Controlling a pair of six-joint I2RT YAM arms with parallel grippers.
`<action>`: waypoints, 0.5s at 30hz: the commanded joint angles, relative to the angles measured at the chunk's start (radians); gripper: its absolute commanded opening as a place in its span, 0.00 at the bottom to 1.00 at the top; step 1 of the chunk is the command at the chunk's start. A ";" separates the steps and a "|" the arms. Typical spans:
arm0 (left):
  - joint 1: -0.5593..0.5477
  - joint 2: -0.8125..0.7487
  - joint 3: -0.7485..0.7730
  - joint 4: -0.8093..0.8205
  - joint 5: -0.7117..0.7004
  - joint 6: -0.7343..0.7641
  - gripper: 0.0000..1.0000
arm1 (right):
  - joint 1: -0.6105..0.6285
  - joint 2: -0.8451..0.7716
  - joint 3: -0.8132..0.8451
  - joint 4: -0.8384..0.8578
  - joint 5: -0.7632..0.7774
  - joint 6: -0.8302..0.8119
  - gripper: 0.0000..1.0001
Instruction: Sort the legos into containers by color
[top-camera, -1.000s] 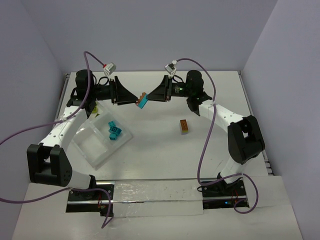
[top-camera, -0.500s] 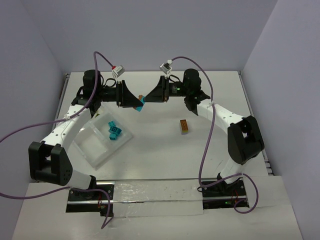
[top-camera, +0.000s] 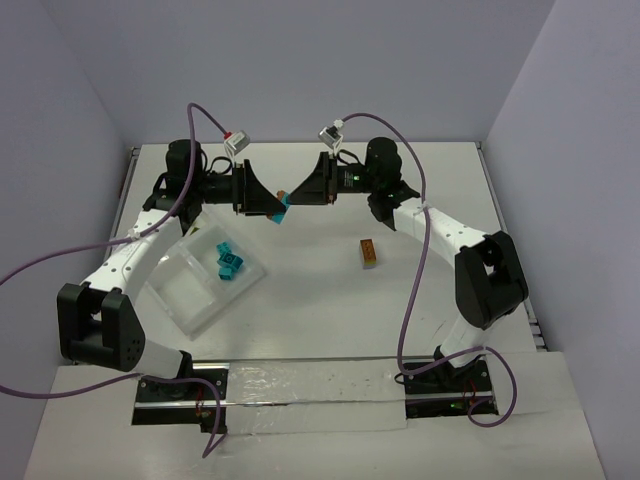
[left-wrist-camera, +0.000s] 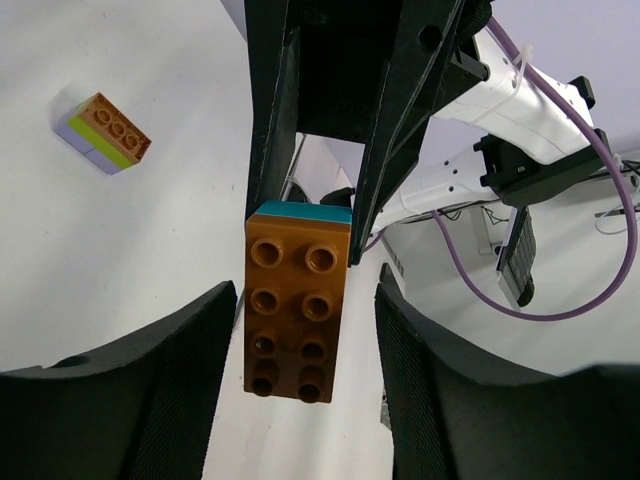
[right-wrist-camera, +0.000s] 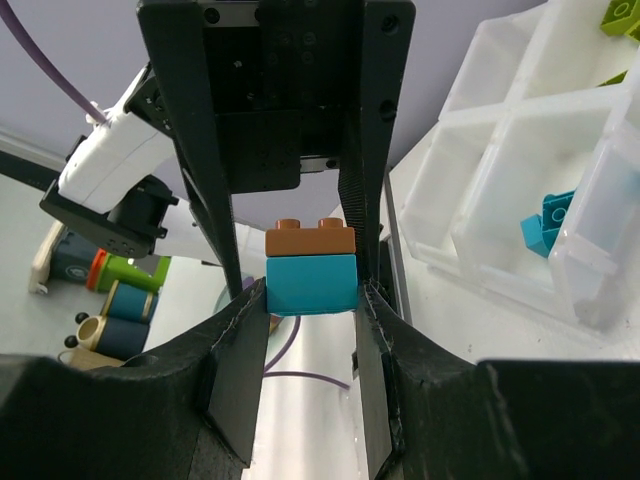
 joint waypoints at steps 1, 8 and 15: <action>0.006 -0.023 0.043 -0.030 -0.018 0.048 0.68 | 0.009 0.000 0.051 -0.017 -0.001 -0.046 0.00; 0.048 -0.050 0.015 0.014 -0.013 0.023 0.68 | 0.008 -0.024 0.053 -0.086 0.001 -0.092 0.00; 0.052 -0.052 -0.018 0.076 0.017 -0.019 0.60 | 0.008 -0.027 0.053 -0.099 0.008 -0.102 0.00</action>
